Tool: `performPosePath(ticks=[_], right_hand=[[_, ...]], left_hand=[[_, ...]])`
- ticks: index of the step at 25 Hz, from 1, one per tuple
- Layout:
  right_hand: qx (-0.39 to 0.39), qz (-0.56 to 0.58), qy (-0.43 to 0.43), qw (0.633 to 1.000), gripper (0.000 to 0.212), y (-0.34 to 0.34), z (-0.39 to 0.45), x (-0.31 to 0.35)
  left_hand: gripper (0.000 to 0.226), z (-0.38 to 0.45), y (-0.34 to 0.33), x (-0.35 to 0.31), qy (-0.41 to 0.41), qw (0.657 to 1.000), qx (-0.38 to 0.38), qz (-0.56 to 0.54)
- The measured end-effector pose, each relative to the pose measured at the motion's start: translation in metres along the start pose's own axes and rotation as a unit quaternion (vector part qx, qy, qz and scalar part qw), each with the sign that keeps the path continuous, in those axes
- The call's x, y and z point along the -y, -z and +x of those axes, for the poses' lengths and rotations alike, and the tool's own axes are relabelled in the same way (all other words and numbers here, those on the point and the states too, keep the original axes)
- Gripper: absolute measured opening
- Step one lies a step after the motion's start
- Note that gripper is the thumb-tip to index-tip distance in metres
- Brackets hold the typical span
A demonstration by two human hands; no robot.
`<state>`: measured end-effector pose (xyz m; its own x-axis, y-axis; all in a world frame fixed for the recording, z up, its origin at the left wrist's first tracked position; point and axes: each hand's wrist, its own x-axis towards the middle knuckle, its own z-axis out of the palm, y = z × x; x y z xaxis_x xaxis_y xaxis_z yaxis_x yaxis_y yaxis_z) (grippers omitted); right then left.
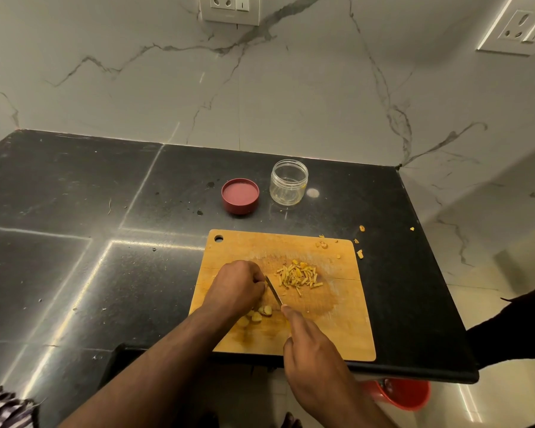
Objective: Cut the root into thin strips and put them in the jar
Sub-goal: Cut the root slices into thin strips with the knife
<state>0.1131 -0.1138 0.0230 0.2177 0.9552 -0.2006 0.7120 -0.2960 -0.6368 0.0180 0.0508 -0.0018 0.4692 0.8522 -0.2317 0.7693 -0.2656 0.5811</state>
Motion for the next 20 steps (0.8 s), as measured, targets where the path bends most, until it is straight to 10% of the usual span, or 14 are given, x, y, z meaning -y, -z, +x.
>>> performPosePath(ticks=[20], right_hand=[[-0.013, 0.015, 0.001, 1.0, 0.049, 0.002, -0.008, -0.002]], left_hand=[[0.01, -0.004, 0.0, 0.001, 0.007, 1.0, -0.013, -0.002]])
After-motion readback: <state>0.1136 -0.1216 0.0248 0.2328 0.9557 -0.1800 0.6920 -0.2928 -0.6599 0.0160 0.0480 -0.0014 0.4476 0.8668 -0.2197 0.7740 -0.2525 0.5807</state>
